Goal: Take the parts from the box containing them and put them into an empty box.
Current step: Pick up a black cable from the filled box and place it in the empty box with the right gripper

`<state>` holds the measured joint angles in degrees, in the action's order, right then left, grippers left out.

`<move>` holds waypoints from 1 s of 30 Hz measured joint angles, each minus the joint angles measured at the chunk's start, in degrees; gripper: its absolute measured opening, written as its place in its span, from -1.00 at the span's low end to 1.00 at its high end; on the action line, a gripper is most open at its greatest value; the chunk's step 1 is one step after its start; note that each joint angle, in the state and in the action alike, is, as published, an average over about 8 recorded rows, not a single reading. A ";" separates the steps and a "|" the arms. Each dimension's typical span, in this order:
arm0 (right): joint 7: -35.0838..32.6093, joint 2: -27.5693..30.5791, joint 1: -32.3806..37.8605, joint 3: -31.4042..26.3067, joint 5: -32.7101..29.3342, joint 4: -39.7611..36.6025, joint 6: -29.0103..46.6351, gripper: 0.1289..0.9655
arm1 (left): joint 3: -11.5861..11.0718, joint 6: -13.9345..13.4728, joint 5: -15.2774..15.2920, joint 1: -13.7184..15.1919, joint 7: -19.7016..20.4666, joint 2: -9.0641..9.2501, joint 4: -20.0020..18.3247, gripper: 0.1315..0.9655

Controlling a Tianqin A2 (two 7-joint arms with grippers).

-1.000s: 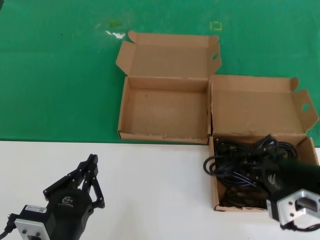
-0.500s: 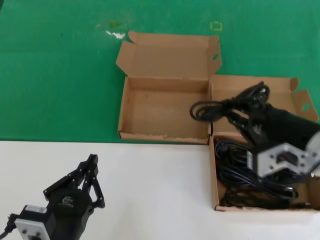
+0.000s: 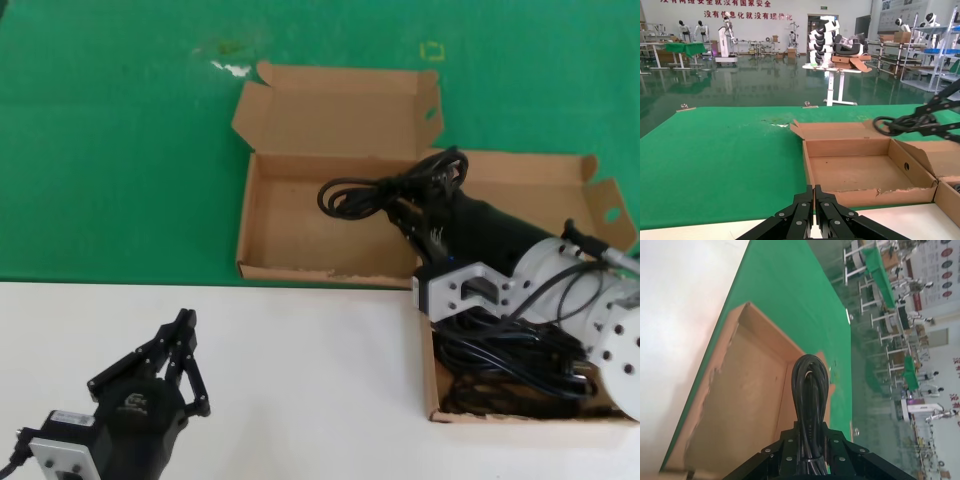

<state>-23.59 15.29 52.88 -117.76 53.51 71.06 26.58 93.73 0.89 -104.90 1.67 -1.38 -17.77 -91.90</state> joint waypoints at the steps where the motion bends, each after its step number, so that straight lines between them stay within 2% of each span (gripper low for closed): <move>1: -1.31 -0.42 0.42 -0.49 1.27 -1.12 -0.74 -0.81 | 0.00 0.00 0.00 0.00 0.00 0.00 0.00 -0.93; 8: -12.52 -2.54 2.36 -3.21 12.27 -7.16 -5.35 -0.81 | 0.00 0.00 0.00 0.00 0.00 0.00 0.00 -0.93; 16: -24.16 -4.03 2.58 -3.40 22.56 -11.37 -7.75 -0.77 | 0.00 0.00 0.00 0.00 0.00 0.00 0.00 -0.93; 21: -27.72 -4.22 2.14 -3.01 25.47 -11.97 -7.95 -0.72 | 0.00 0.00 0.00 0.00 0.00 0.00 0.00 -0.93; 30: -29.11 -3.75 1.30 -2.60 26.88 -11.48 -8.00 -0.48 | 0.00 0.00 0.00 0.00 0.00 0.00 0.00 -0.93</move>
<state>-52.70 11.54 54.19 -120.36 80.38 59.58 18.57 93.73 0.89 -104.90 1.67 -1.38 -17.77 -91.90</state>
